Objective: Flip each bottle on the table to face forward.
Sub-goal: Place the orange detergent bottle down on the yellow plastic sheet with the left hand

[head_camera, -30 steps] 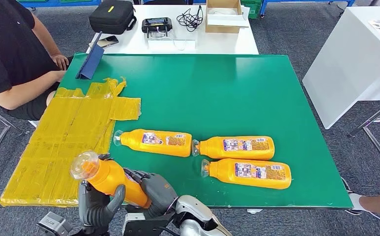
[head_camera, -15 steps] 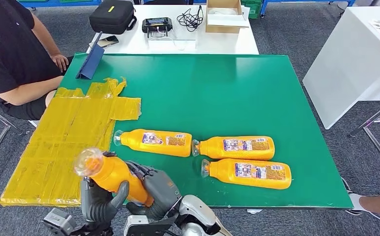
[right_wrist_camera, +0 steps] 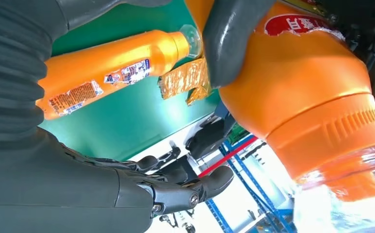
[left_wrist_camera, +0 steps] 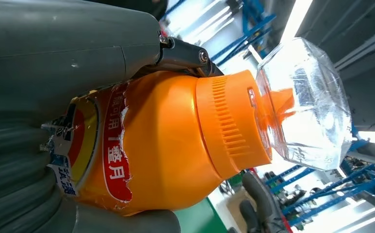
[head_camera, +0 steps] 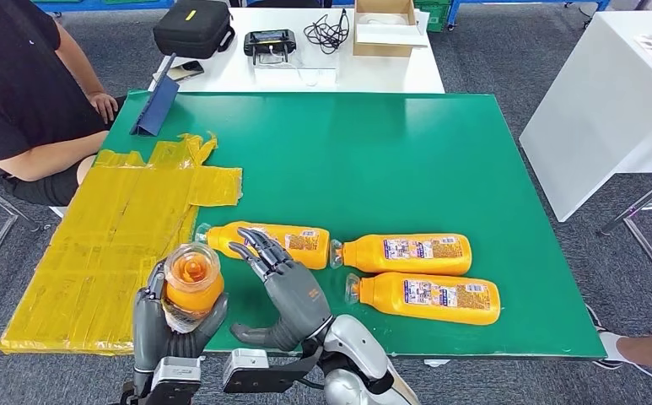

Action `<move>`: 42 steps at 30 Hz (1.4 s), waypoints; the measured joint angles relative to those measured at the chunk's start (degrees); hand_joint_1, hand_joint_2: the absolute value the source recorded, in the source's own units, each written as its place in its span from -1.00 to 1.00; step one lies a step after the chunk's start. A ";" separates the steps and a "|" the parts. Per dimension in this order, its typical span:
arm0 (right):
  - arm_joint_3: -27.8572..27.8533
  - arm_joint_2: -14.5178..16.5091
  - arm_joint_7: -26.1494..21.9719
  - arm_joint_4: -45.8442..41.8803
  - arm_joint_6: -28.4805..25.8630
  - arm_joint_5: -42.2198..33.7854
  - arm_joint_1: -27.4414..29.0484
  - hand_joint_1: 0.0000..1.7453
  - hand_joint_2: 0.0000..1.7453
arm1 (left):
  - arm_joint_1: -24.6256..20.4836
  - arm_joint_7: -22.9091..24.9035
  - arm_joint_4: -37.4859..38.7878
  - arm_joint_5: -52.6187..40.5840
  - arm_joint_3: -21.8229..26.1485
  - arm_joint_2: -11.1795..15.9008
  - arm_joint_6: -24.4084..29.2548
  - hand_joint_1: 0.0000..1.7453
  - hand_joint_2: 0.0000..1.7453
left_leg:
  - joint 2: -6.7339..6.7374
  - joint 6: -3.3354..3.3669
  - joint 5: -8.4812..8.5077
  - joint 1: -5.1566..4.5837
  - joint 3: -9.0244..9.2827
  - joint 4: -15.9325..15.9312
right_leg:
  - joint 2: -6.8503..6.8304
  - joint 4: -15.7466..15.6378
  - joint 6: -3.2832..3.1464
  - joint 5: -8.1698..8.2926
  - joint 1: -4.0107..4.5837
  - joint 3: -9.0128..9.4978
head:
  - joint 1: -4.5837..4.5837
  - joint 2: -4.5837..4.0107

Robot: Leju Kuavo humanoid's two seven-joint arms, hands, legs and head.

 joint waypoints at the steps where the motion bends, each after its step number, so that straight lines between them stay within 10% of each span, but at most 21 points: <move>1: -0.12 -0.08 -0.02 -0.14 0.06 -0.03 0.01 -1.00 1.00 | -0.18 0.84 0.14 -2.75 0.09 0.08 1.45 1.00 1.00 | 0.00 0.00 0.00 0.00 0.00 0.00 | 0.00 0.00 0.00 0.00 0.00 -0.01 | 0.00 0.00; 10: -1.38 -2.04 -0.82 -0.47 3.21 -2.57 -1.66 -1.00 1.00 | -6.19 14.11 9.66 -31.02 6.92 3.08 11.11 1.00 1.00 | 0.01 0.00 0.02 0.01 -0.01 0.00 | 0.01 0.01 -0.01 0.02 0.00 0.01 | 0.01 0.00; 26: -3.07 -3.11 2.72 11.97 6.85 -2.10 -14.66 -1.00 1.00 | -22.38 23.01 42.41 -44.39 13.02 12.51 11.81 1.00 1.00 | -0.03 -0.04 0.11 0.00 0.05 0.01 | -0.01 0.05 -0.02 0.03 -0.01 0.05 | 0.00 0.00; 30: -3.61 -2.32 3.54 17.84 9.21 -2.34 -18.50 -1.00 1.00 | -27.00 24.68 49.20 -46.92 11.55 13.89 11.53 -0.92 1.00 | -0.10 -0.12 0.17 0.00 0.04 0.01 | -0.05 0.11 -0.02 0.03 -0.02 0.08 | 0.01 0.00; 42: -5.08 0.98 8.33 41.04 18.88 -6.55 -30.96 -1.00 1.00 | -37.43 22.41 62.88 -47.80 5.68 16.64 10.89 -1.00 1.00 | -0.40 -0.17 0.33 -0.01 0.25 0.02 | -0.45 0.17 -0.02 0.04 -0.03 0.37 | 0.00 0.00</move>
